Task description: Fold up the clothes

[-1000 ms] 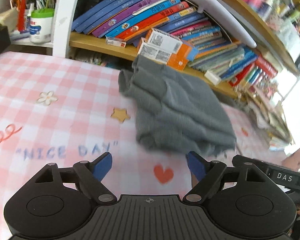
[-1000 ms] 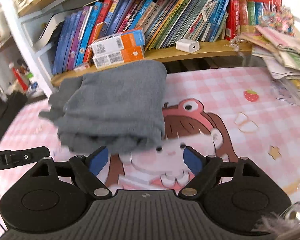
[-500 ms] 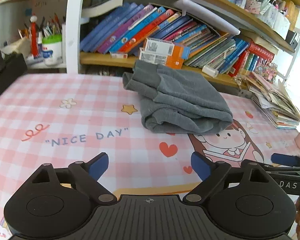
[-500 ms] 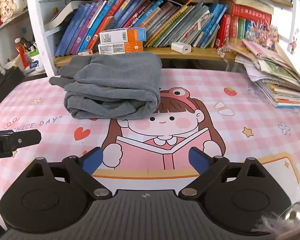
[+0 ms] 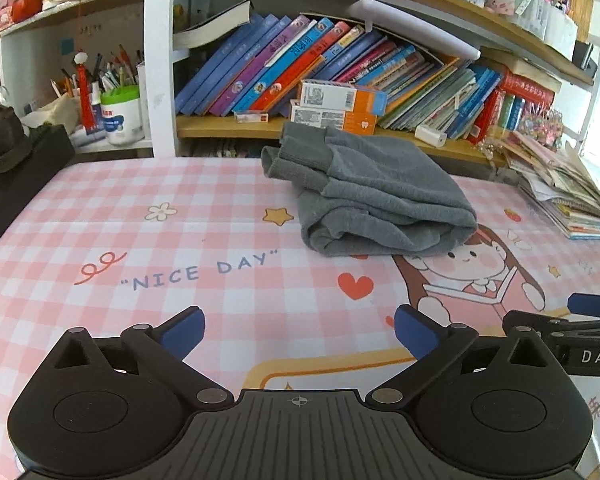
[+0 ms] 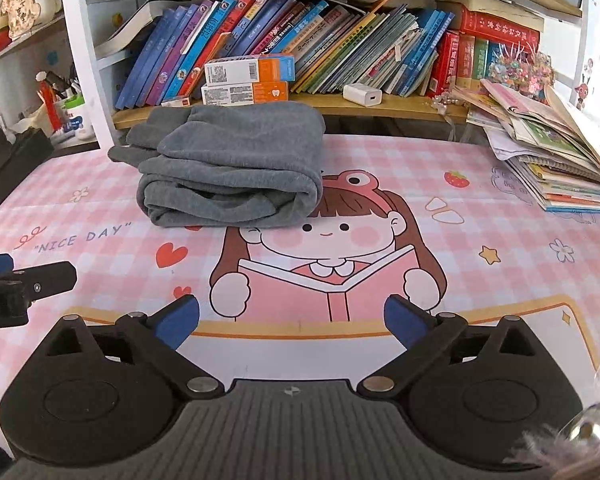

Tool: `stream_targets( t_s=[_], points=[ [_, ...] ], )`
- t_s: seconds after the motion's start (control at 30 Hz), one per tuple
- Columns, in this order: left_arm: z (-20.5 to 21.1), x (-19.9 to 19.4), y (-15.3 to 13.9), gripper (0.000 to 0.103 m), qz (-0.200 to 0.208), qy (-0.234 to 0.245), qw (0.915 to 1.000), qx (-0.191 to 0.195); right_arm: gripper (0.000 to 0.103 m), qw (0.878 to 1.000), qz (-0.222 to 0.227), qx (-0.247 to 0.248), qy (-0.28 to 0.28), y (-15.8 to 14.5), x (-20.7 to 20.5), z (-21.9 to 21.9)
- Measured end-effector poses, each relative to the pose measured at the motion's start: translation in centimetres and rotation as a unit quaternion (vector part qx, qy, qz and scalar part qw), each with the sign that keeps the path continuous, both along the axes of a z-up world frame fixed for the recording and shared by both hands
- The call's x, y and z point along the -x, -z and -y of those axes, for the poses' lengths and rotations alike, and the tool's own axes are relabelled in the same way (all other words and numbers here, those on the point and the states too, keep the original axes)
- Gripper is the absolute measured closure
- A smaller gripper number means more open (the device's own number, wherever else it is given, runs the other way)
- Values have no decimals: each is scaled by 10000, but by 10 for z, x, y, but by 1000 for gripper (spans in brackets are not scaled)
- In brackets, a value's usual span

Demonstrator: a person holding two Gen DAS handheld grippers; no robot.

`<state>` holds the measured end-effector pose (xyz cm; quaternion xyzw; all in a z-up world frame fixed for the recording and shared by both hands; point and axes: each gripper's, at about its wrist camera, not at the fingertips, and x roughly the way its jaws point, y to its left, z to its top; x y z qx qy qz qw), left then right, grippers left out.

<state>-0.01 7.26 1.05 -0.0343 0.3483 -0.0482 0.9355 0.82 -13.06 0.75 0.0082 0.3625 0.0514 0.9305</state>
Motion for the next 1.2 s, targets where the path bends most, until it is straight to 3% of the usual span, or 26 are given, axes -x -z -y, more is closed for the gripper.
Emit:
stream_targets(
  t_s=[1.2],
  points=[
    [2,13,1,0,-123,-34,9999,19,3,10000,-88,24,-7,1,15,3]
  ],
)
